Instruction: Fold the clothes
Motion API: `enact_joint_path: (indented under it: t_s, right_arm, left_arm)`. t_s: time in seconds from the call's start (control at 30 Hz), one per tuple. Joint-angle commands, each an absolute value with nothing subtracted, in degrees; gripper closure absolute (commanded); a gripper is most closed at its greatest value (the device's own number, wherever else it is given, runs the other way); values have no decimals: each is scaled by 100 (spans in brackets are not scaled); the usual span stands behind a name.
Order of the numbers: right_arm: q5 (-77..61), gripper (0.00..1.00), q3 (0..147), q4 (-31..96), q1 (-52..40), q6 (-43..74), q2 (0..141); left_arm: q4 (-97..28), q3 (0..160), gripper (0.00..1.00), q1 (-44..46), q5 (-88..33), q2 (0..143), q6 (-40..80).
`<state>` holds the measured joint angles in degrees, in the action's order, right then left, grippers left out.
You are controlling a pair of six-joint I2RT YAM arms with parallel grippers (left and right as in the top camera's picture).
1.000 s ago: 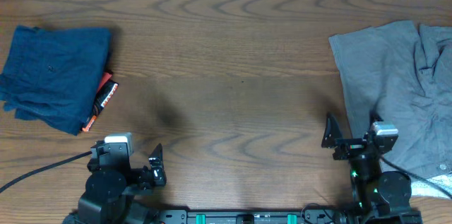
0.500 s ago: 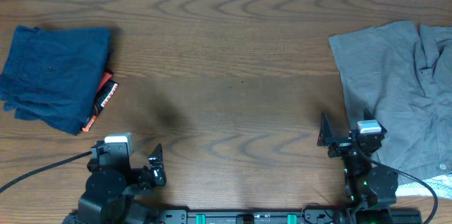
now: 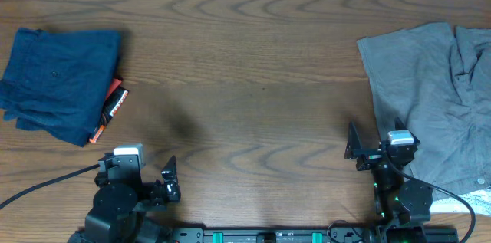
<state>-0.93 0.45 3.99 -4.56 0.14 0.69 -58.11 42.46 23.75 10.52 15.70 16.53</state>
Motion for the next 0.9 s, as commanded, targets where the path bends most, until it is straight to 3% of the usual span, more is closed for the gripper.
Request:
enact_joint_path:
  t_s: [0.0,0.37,0.67,0.87]
  right_arm:
    - [-154,1,34,412,-338,-71,38]
    - [-154,1,34,412,-338,-71,38]
    - [-154,1,34,412,-338,-71,38]
    - [-154,1,34,412,-338,-71,38]
  left_arm:
    - [-5808,4222,2,2397,1103,1557,1682]
    - [-5815,4222,2,2357,1103,1527,1682]
    - [-5951,3953,2,764,1127,1420,1614]
    - [-4552,2650,2,-25,1031,705,1621]
